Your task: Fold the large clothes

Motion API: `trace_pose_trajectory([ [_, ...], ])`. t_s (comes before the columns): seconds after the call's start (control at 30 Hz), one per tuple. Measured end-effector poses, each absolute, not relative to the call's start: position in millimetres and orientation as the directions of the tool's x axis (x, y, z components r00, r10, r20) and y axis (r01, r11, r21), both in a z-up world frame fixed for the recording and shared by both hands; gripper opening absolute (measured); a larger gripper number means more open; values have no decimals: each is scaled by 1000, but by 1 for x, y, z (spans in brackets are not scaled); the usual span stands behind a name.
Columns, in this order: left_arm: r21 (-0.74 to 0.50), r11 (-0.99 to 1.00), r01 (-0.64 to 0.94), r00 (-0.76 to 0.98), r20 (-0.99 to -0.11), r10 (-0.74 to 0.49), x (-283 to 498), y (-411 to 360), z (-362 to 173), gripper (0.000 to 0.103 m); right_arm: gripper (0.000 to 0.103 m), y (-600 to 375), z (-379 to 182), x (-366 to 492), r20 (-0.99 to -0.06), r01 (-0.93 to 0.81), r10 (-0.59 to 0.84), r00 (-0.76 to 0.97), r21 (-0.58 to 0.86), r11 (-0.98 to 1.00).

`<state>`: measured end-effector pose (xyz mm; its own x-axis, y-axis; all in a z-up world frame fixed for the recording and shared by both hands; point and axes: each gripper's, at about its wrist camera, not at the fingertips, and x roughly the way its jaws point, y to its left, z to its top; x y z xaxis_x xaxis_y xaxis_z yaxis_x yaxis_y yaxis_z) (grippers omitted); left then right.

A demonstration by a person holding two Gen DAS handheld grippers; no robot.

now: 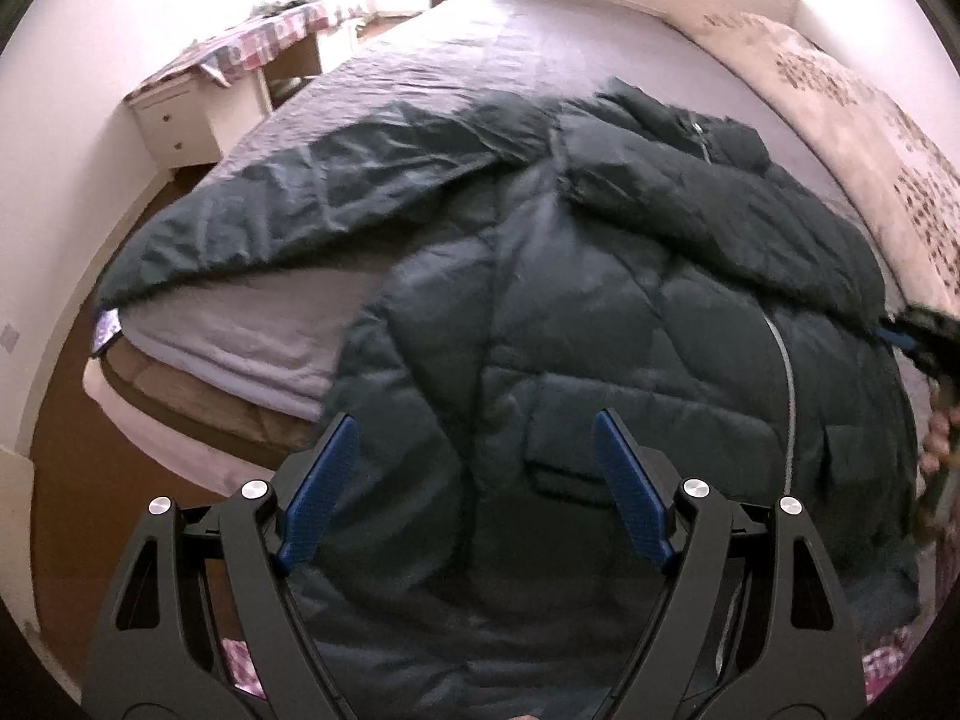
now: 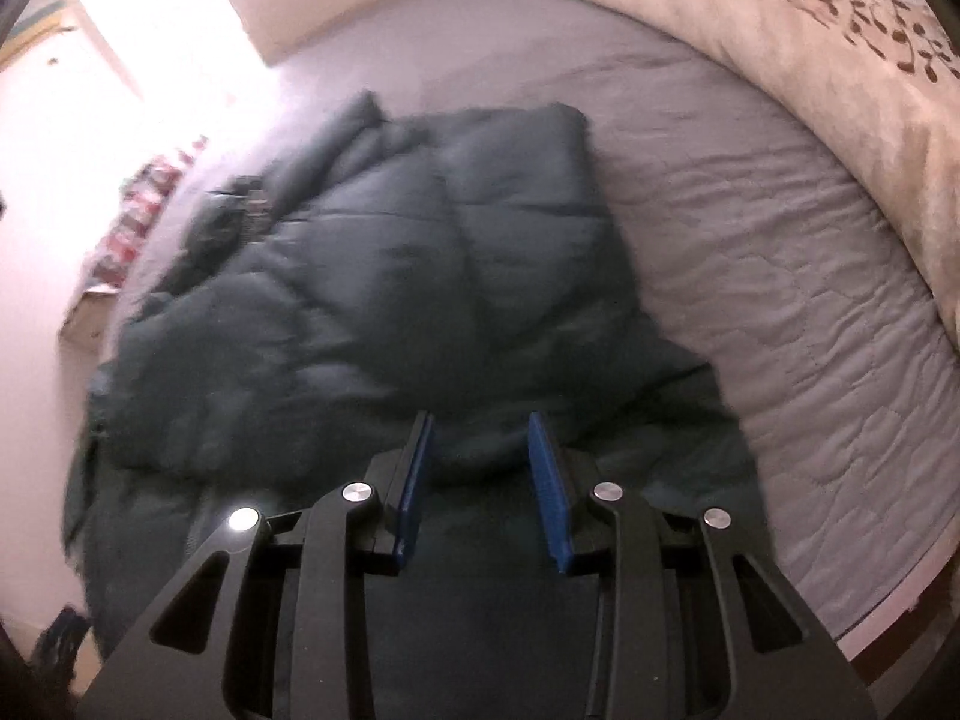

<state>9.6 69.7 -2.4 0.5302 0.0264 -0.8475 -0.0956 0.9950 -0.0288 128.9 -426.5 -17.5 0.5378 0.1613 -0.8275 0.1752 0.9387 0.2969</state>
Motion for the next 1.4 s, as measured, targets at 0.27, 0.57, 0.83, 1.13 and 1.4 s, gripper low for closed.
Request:
trace_pose_trajectory([
  [0.27,-146,949,-279,566,-824,40,25,138,7,87,35,-345,-13,79,-831,-78,196,521,182,980],
  [0.57,-351,808,-473,583,-812,-11,53,245,-18,82,44,-318,-37,61,-871,-136,157,465,104,985],
  [0.83,-552,564,-614,609,-786,-106,71,305,-59,62,46,-310,-43,61,-874,-143,144,463,86,986],
  [1.13,-612,480,-629,646,-754,-115,97,323,-82,62,47,-310,-44,65,-877,-139,150,456,96,986],
  [1.4,-633,418,-651,667,-741,-83,111,341,-91,22,49,-311,-45,66,-877,-137,149,456,97,986],
])
